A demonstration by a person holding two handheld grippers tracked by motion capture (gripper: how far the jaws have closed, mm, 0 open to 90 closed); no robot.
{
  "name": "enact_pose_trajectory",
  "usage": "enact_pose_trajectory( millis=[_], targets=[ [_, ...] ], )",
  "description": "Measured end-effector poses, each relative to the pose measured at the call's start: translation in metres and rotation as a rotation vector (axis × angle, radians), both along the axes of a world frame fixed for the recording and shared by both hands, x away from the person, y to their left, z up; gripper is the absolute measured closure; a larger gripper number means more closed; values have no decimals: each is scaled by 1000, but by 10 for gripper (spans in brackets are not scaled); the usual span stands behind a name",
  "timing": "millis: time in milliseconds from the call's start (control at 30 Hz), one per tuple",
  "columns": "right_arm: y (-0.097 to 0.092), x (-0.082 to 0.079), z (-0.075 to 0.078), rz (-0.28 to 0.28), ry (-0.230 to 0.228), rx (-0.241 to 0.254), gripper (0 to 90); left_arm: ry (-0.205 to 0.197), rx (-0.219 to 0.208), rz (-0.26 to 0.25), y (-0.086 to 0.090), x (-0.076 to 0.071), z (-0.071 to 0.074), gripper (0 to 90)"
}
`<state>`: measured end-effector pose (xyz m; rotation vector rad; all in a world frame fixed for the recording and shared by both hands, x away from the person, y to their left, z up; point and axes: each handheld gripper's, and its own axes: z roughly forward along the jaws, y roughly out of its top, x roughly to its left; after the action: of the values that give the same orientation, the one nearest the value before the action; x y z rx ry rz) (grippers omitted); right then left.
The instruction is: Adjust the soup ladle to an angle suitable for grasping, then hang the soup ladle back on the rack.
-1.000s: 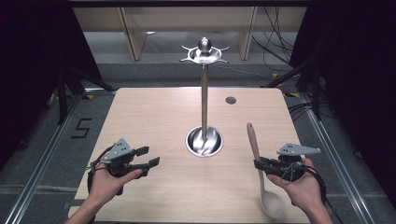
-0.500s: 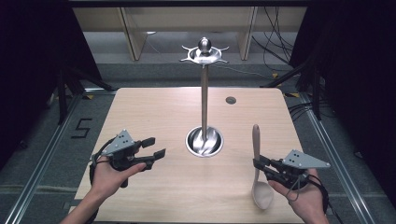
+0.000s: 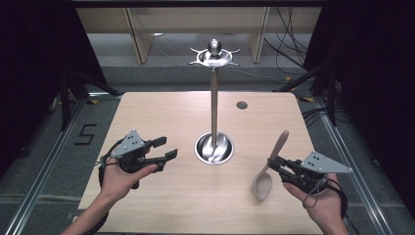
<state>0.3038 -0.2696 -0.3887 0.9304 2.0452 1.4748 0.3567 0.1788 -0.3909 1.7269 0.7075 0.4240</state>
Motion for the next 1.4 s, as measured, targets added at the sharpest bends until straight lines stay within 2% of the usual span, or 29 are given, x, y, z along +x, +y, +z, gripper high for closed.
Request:
enact_pose_trajectory(
  millis=[33,67,100,167,200,233,267,333,367,400,467,500,567,600,633,767,833,867,933,967,1033,1067,1167,1300,1333,1400],
  targets=[
    [1,-2,2,-11,35,11,767,0,1,2,-1,1,0,385],
    [0,1,2,7,-5,-2,767,1,-5,1,-2,2,-1,384],
    [0,2,4,0,4,1,767,2,-9,3,-3,2,-1,383],
    [0,3,5,-9,-12,-7,767,2,-1,0,-4,3,-1,382],
    [3,2,6,-12,10,16,767,2,-4,-7,-5,4,-2,381],
    [3,2,6,-12,10,16,767,1,-1,-4,-6,4,-2,381],
    [3,2,6,-26,-22,4,767,1,-2,-8,-7,5,-1,380],
    [4,1,8,-26,-10,4,767,2,3,-13,-8,6,0,378],
    [2,3,9,-19,-36,-20,767,0,16,-19,-8,7,1,377],
    [2,3,9,-19,-36,-20,767,0,16,-19,-8,7,1,376],
    [3,2,10,-21,-28,-14,767,1,-13,-25,-10,8,1,373],
    [4,2,11,-29,-39,-17,767,1,-20,-31,-12,9,2,370],
    [6,-1,11,-29,-24,-4,767,-2,-10,-32,-12,8,3,369],
    [6,2,11,-11,-66,-28,767,-4,-16,-31,-14,7,3,367],
    [9,0,11,-28,-16,-5,767,-7,-20,-37,-16,5,5,367],
    [14,2,9,-25,-15,-3,767,-15,-26,-44,-19,5,9,366],
    [18,5,11,-6,15,-3,767,-27,-19,-55,-23,7,16,367],
    [19,8,11,-3,-23,-14,767,-27,-19,-55,-23,7,16,369],
    [21,9,13,-4,-10,-5,767,-29,-44,-62,-30,9,19,373],
    [21,12,13,-4,-41,-16,767,-30,-35,-66,-33,10,22,375],
    [23,13,14,-1,-3,-1,767,-32,-29,-78,-42,11,27,379],
    [23,13,14,-1,-3,-1,767,-36,-37,-92,-47,12,29,379],
    [24,18,15,-14,-42,-28,767,-50,-23,-120,-60,12,37,388],
    [32,15,14,-51,-28,-17,767,-57,-26,-147,-80,12,44,409],
    [35,15,13,-51,-22,-9,767,-54,-31,-167,-89,10,46,413],
    [37,14,13,-55,-17,-18,767,-52,-31,-177,-94,9,47,421]
  ],
)
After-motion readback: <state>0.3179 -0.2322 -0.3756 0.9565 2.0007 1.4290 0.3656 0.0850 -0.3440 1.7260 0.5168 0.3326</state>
